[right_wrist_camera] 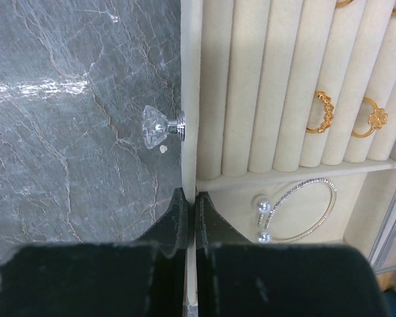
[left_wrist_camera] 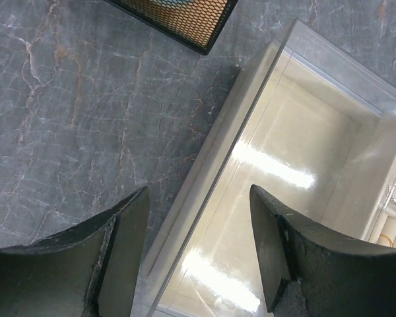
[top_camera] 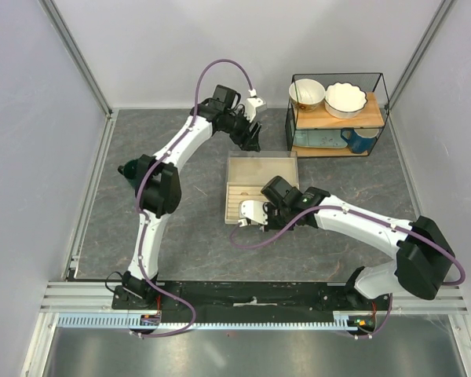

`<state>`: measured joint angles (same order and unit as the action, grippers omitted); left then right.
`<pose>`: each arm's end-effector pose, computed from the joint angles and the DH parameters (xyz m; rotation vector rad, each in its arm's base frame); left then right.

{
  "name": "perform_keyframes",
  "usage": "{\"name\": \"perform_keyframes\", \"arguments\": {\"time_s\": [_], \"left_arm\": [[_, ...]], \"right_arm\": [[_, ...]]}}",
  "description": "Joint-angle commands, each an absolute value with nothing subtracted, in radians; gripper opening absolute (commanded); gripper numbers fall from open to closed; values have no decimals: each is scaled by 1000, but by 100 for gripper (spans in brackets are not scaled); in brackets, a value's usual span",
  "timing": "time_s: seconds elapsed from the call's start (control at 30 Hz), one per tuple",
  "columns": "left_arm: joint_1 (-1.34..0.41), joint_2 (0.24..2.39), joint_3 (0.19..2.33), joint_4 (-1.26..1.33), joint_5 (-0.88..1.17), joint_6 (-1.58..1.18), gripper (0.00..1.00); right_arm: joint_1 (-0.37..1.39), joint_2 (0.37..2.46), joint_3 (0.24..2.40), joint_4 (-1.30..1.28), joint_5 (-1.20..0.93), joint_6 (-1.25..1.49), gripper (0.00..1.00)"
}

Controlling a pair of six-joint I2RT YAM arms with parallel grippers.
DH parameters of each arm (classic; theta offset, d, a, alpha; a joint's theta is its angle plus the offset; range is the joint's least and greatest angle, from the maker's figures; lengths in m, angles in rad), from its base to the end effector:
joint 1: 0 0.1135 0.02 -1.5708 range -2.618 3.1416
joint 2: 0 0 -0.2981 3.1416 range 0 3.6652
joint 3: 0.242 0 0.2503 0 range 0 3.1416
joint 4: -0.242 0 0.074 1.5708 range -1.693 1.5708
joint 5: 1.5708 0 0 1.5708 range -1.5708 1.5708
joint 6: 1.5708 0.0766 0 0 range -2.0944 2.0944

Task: Organize the mixed jewelry

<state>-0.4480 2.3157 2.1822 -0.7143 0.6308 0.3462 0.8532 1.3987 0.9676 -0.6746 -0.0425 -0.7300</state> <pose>0.4859 -0.2836 0.2579 1.1692 2.0428 -0.8062 0.1832 0.2148 0.2256 -1.9151 1.8725 0.0959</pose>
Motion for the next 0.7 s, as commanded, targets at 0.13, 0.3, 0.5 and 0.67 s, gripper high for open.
{"name": "perform_keyframes", "arguments": {"time_s": [0.13,0.3,0.5,0.67], "left_arm": [[-460,2347,2186,-732,669,403,69],[-465,2361,2184,-732,670,405,69],[-477,2367,2163,-736,675,420,68],[-485,2372,2154,-742,667,429,68]], "right_arm": [[836,1404,1025,-601,-43,-749,0],[830,1405,1026,-595,-46,-752,0],[819,1411,1034,-592,-48,-761,0],[816,1425,1046,-595,-44,-767,0]]}}
